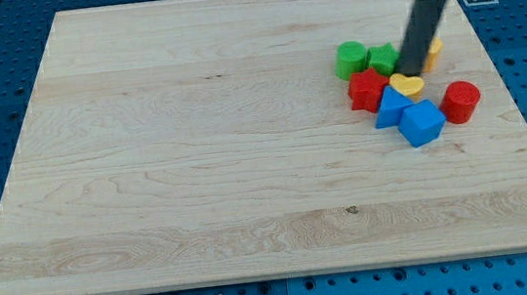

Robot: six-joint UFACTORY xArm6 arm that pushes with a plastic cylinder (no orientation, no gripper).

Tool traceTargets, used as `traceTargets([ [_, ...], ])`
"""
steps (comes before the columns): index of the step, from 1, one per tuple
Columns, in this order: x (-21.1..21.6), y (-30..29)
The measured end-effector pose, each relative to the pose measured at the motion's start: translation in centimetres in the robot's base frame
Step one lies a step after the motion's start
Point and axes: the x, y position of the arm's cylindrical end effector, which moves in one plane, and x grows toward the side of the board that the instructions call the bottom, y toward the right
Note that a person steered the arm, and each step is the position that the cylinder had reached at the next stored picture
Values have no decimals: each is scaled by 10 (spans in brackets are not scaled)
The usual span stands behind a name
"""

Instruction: Move yellow hexagon towards center right

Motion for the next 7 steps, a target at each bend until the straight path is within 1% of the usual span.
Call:
traceTargets([
  [1,-1,-25],
  [2,-24,-28],
  [3,-38,-28],
  [4,-51,-15],
  [5,-51,50],
  [6,-52,88],
  [7,-52,54],
])
